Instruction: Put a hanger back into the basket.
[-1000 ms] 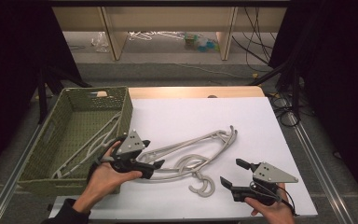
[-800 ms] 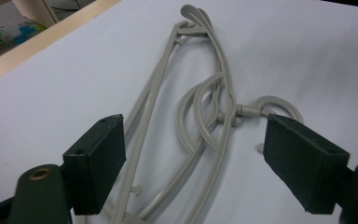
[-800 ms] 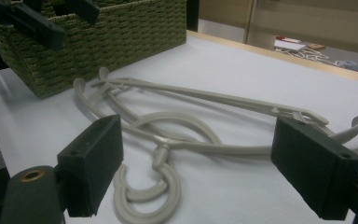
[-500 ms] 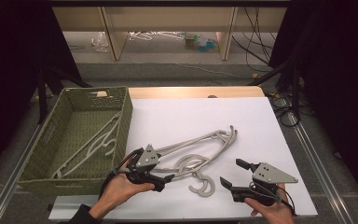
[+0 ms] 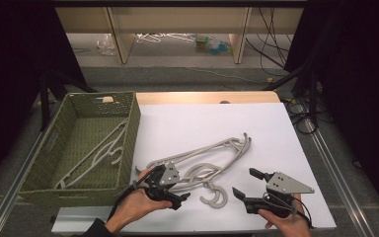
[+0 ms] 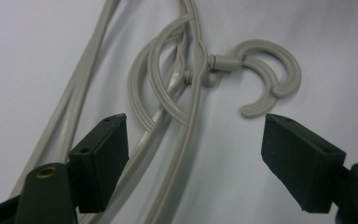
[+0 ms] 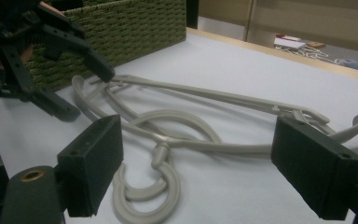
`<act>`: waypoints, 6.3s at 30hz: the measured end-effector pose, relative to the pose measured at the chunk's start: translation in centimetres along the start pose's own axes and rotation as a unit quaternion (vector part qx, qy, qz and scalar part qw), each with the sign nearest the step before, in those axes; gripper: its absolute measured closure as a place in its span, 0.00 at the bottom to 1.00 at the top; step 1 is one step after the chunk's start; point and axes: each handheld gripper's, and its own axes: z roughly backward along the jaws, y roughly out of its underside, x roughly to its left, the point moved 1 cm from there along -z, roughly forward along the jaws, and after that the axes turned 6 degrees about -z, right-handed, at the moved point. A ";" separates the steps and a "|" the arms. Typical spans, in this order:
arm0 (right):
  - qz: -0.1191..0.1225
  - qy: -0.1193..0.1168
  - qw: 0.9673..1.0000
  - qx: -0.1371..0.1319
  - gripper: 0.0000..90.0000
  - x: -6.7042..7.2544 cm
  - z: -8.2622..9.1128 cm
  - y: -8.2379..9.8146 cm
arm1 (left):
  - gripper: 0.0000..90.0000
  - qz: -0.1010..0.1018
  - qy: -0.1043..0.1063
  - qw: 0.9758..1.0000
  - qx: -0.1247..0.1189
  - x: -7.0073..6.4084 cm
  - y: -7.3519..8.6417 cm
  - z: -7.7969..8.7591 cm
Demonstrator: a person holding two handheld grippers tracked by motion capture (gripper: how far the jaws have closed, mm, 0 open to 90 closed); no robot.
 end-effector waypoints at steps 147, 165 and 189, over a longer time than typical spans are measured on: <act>-0.005 0.001 1.000 0.004 0.20 0.2 0.2 -0.2 | 0.90 0.198 -0.065 0.967 -0.146 15.4 10.1 20.6; -0.006 -0.006 1.000 -0.005 0.20 0.2 0.1 -0.2 | 0.90 0.205 -0.075 0.968 -0.121 16.0 13.2 21.7; -0.003 0.001 1.000 0.007 0.20 0.2 0.2 -0.2 | 0.90 0.226 -0.084 0.969 -0.062 16.6 15.5 20.3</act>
